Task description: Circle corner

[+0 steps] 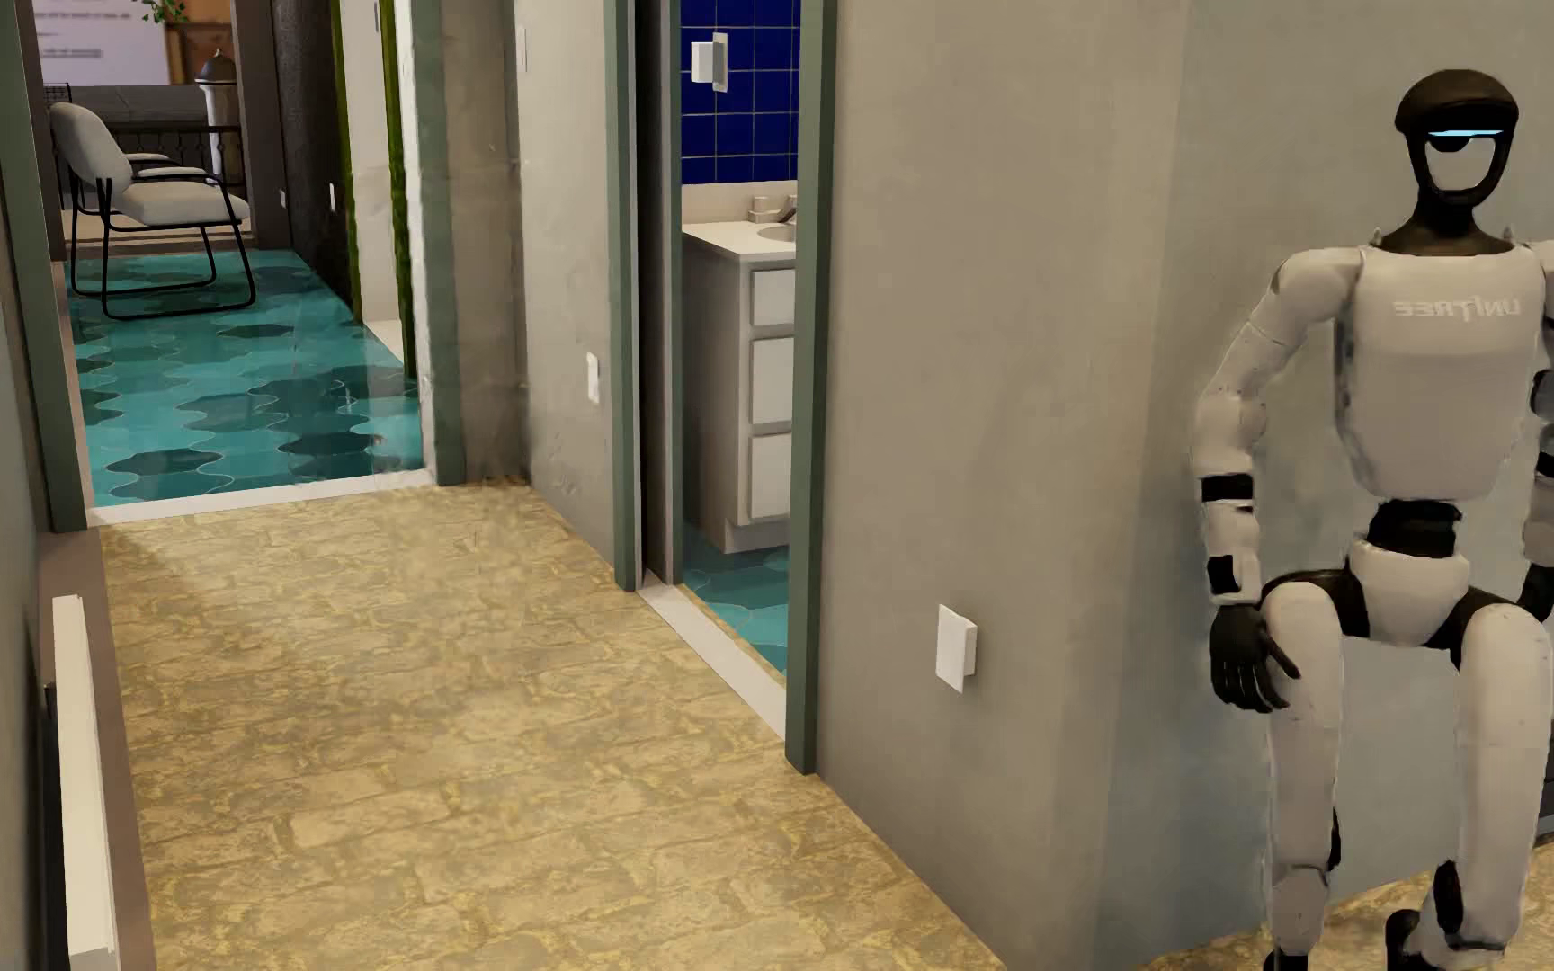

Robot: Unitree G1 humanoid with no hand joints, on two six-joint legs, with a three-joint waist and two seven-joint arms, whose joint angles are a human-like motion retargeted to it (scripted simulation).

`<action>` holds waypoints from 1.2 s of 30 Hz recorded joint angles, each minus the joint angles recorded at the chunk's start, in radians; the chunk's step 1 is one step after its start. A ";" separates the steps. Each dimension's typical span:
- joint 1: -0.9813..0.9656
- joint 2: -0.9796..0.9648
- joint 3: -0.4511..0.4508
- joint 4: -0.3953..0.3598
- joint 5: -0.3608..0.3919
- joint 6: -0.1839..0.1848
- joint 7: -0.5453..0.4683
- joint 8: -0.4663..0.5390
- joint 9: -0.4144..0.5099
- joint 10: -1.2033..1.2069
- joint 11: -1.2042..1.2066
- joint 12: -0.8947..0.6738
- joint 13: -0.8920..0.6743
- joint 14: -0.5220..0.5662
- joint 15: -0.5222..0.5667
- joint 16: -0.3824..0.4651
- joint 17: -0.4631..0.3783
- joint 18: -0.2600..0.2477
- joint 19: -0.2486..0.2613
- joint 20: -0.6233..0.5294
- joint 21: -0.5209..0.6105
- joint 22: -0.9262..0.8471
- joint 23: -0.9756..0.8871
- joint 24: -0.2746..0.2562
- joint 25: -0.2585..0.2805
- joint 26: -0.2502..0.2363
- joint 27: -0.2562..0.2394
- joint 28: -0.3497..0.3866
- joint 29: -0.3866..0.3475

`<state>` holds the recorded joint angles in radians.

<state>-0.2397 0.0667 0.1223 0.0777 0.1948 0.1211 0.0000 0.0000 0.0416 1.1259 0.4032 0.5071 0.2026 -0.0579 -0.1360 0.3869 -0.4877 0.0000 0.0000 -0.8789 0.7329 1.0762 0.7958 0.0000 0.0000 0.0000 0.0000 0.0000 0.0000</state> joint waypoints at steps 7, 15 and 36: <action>-0.054 0.286 -0.038 -0.028 -0.054 -0.031 0.000 0.000 0.053 -0.637 -0.021 -0.075 0.015 0.292 -0.084 0.045 0.021 0.000 0.000 0.280 -0.101 -0.112 -0.143 0.000 0.000 0.000 0.000 0.000 0.000; 0.115 -0.323 -0.163 -0.029 -0.084 -0.083 0.000 0.000 -0.021 -0.543 0.791 -0.171 0.135 0.070 0.353 0.090 -0.021 0.000 0.000 0.328 0.276 -0.112 0.158 0.000 0.000 0.000 0.000 0.000 0.000; -0.026 0.042 -0.019 -0.038 -0.002 -0.056 0.000 0.000 0.019 -0.321 -0.007 -0.056 -0.010 0.052 -0.042 0.028 0.003 0.000 0.000 0.134 -0.212 -0.058 -0.175 0.000 0.000 0.000 0.000 0.000 0.000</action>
<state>-0.2653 0.1082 0.1028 0.0397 0.1925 0.0649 0.0000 0.0000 0.0603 0.8050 0.3960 0.4507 0.1927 -0.0059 -0.1783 0.4154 -0.4849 0.0000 0.0000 -0.7451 0.5209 1.0177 0.6204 0.0000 0.0000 0.0000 0.0000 0.0000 0.0000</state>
